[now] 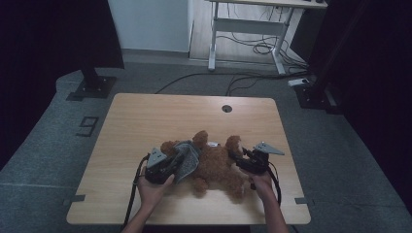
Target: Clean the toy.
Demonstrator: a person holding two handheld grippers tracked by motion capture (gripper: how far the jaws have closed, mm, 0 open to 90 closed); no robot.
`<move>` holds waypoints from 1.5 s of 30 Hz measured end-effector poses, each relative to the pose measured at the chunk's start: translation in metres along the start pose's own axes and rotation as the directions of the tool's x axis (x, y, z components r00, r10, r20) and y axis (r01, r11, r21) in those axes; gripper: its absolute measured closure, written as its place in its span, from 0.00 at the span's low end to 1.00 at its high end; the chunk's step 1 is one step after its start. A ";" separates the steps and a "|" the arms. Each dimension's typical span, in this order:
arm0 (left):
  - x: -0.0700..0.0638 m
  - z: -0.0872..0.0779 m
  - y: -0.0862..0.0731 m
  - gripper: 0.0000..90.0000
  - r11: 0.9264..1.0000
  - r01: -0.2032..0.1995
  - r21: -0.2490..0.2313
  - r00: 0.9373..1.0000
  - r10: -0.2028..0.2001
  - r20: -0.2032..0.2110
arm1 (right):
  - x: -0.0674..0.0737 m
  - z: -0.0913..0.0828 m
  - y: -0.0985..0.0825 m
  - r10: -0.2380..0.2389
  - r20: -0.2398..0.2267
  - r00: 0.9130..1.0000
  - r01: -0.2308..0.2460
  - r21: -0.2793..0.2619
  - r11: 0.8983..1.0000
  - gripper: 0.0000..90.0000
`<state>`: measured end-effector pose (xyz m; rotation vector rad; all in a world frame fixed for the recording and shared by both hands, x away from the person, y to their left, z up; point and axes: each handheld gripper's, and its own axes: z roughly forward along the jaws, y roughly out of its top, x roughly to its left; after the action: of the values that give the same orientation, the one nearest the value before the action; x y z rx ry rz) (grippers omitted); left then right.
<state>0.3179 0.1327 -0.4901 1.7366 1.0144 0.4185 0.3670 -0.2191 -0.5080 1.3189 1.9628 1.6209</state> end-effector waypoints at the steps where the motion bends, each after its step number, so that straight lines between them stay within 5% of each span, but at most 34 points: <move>1: 0.000 0.000 -0.001 0.90 1.000 0.003 -0.003 1.000 -0.003 0.001 | 0.000 -0.002 0.000 0.022 0.013 1.000 -0.023 0.007 1.000 0.36; 4: 0.000 -0.001 -0.002 0.90 1.000 0.001 -0.005 1.000 -0.001 0.003 | 0.003 -0.013 -0.006 0.048 0.029 0.998 -0.048 0.022 0.999 0.24; 9: 0.000 -0.001 -0.004 0.90 1.000 0.005 -0.012 1.000 -0.005 0.003 | 0.015 -0.033 -0.024 -0.007 -0.016 1.000 0.008 0.069 0.998 0.24; 12: -0.002 -0.002 -0.005 0.90 1.000 0.007 -0.014 1.000 -0.007 0.006 | 0.026 -0.025 -0.031 -0.039 -0.064 0.997 0.047 0.119 0.992 0.26; 15: -0.002 -0.004 -0.008 0.90 1.000 0.021 -0.018 1.000 -0.020 0.019 | 0.037 -0.003 -0.039 -0.109 -0.072 0.991 0.121 0.187 0.975 0.32; 18: -0.002 -0.005 -0.010 0.90 1.000 0.023 -0.017 0.999 -0.023 0.029 | 0.046 0.012 -0.043 -0.210 -0.021 0.977 0.210 0.218 0.953 0.45; 22: -0.007 0.002 -0.008 0.90 1.000 0.014 -0.007 0.999 -0.014 0.032 | 0.041 0.024 -0.041 -0.258 0.081 0.963 0.234 0.228 0.945 0.60; 27: -0.009 0.008 -0.006 0.90 1.000 -0.004 -0.009 1.000 0.005 0.012 | 0.035 0.035 -0.036 -0.249 0.112 0.962 0.223 0.208 0.952 0.59; 34: -0.006 0.006 -0.009 0.90 1.000 0.005 -0.012 1.000 -0.004 0.026 | 0.023 0.017 -0.030 -0.151 0.030 0.988 0.145 0.141 0.979 0.40; 38: -0.006 0.003 -0.009 0.90 1.000 0.016 -0.011 0.999 -0.016 0.038 | 0.022 0.017 -0.024 -0.149 0.000 0.989 0.148 0.130 0.980 0.34; 41: -0.004 0.002 -0.008 0.90 0.999 0.034 -0.012 0.998 -0.034 0.045 | 0.025 0.025 -0.025 -0.169 -0.035 0.985 0.172 0.145 0.974 0.49; 45: -0.004 0.000 -0.004 0.90 0.999 0.043 0.001 0.997 -0.043 0.057 | 0.031 0.024 -0.030 -0.226 -0.015 0.974 0.226 0.149 0.963 0.67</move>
<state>0.3135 0.1300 -0.4930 1.7135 1.0091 0.3403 0.3532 -0.1782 -0.5324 1.0965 2.1805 1.3889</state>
